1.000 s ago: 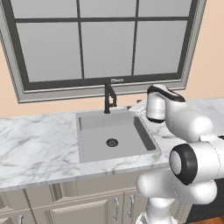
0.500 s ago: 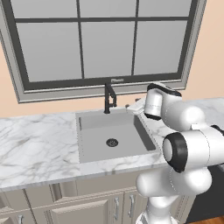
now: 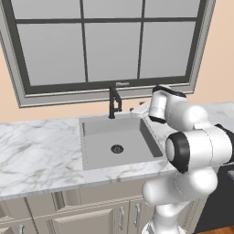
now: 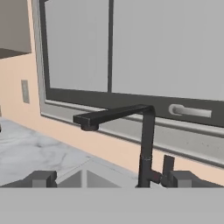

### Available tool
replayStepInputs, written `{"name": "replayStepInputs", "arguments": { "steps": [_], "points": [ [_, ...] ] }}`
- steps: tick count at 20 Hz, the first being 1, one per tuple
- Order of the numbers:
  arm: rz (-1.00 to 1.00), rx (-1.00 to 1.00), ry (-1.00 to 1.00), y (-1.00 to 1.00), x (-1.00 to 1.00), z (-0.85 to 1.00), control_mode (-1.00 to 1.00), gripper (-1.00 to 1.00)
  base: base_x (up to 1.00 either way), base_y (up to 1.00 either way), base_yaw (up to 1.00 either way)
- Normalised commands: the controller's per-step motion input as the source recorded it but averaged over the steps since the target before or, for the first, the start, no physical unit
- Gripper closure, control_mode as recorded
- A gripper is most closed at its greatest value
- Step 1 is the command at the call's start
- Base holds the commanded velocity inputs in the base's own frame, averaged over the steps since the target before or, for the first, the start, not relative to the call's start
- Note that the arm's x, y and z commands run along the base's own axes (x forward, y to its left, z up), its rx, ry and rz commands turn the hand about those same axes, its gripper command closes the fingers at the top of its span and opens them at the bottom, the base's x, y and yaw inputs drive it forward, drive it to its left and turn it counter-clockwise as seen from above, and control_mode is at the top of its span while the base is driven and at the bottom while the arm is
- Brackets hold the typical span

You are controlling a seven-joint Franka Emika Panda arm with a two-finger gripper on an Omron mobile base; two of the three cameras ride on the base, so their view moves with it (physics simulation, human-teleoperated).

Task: Soak the sponge with water for a few seconds and then drop it inside the sink.

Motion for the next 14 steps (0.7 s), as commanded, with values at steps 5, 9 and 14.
{"name": "replayStepInputs", "arguments": {
  "steps": [5, 9, 14],
  "points": [
    [0.00, 0.00, 0.00, 0.12, 0.24, -0.09, -1.00, -1.00, 0.00, 0.00, 0.00],
    [0.00, 0.00, 0.00, 0.08, 0.19, -0.16, -1.00, -1.00, 0.00, 0.00, 0.00],
    [0.00, 0.00, -0.01, 0.01, 0.17, -0.16, -1.00, -1.00, 0.00, 0.00, 0.00]
  ]
}}
